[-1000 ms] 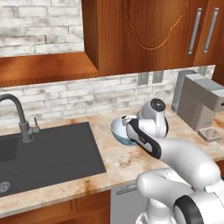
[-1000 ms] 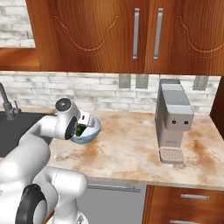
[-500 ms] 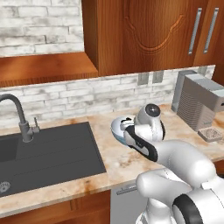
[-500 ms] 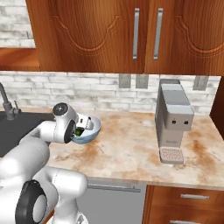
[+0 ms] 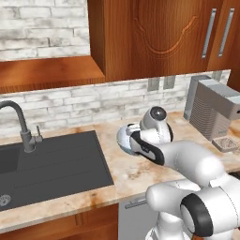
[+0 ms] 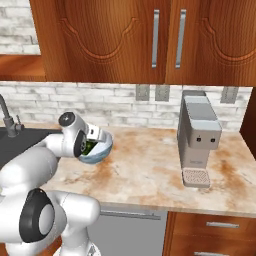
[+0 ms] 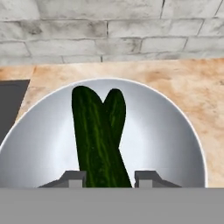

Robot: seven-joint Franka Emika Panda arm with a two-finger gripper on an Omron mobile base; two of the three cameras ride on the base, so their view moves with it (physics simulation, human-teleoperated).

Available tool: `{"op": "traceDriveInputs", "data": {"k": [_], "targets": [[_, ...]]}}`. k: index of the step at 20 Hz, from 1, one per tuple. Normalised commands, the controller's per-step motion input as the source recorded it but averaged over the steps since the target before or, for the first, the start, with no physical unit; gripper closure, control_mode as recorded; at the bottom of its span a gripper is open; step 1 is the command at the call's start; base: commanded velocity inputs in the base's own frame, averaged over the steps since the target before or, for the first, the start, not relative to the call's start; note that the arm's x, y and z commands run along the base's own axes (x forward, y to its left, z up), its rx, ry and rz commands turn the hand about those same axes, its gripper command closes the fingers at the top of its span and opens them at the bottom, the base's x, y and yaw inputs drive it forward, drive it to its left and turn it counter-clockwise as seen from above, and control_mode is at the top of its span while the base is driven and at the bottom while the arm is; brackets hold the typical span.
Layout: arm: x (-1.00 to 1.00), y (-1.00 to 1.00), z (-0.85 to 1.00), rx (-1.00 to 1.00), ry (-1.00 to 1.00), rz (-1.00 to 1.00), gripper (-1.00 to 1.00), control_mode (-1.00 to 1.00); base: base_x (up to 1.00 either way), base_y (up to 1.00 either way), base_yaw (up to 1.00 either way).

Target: Pick the cucumbers from the cabinet and place them in one bowl. Pick the tangerine from the sink and place it in the other bowl.

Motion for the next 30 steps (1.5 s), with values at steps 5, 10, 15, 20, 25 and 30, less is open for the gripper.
{"op": "traceDriveInputs", "data": {"k": [5, 10, 15, 20, 25, 30], "targets": [[-0.15, 0.08, 0.0, 0.0, -0.01, 0.0, -1.0, -1.0, 0.0, 0.0, 0.0], [-0.22, 0.09, 0.0, 0.0, -0.07, 0.0, -1.0, -1.0, 0.0, 0.0, 0.0], [-0.18, 0.02, 0.05, 0.0, -0.06, 0.0, -1.0, -1.0, 0.0, 0.0, 0.0], [-0.35, 0.0, 0.44, 0.0, -0.11, 0.0, -1.0, -1.0, 0.0, 0.0, 0.0], [-0.55, 0.04, 0.51, 0.0, -0.07, 0.04, -1.0, -1.0, 0.0, 0.0, 0.0], [-0.67, 0.31, 0.5, -0.01, 0.0, 0.09, -1.0, -1.0, 0.0, 0.0, 0.0]]}}
